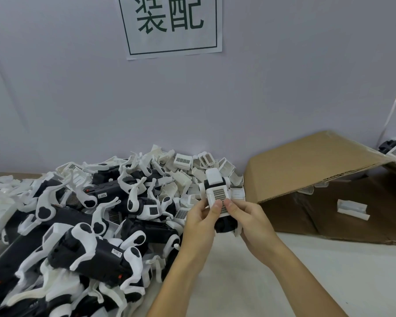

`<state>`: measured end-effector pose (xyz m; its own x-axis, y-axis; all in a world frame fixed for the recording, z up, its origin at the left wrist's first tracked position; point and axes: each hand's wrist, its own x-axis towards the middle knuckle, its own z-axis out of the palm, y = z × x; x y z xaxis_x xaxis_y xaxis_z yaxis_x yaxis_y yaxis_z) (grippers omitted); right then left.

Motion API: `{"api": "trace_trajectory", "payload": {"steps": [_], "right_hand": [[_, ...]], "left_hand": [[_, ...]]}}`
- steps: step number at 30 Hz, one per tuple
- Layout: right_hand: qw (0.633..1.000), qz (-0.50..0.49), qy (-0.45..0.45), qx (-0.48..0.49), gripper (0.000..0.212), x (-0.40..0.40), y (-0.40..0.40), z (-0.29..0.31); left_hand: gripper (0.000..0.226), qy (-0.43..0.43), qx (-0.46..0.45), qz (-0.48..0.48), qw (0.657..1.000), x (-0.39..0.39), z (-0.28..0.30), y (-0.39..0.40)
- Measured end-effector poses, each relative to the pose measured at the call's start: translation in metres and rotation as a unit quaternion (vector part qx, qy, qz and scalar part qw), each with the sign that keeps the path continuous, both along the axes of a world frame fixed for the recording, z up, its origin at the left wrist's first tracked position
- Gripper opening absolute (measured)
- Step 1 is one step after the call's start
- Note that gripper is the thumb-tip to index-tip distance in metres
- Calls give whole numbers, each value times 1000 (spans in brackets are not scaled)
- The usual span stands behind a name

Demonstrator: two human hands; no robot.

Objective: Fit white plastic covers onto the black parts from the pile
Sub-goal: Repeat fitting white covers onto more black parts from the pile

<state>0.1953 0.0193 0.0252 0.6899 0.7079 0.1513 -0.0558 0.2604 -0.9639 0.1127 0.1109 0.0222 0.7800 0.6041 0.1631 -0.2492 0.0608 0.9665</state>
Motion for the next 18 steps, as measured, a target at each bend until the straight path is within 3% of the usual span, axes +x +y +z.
{"api": "trace_trajectory", "payload": {"steps": [5, 10, 14, 18], "right_hand": [[993, -39, -104, -31, 24, -5, 1, -1], [998, -11, -57, -25, 25, -5, -2, 3], [992, -47, -109, -40, 23, -8, -1, 3], [993, -48, -100, -30, 22, -9, 2, 4]], "left_hand": [[27, 3, 69, 47, 996, -2, 2, -2], [25, 6, 82, 50, 995, -4, 6, -2], [26, 7, 77, 55, 996, -5, 5, -2], [24, -7, 59, 43, 997, -4, 6, -2]]}}
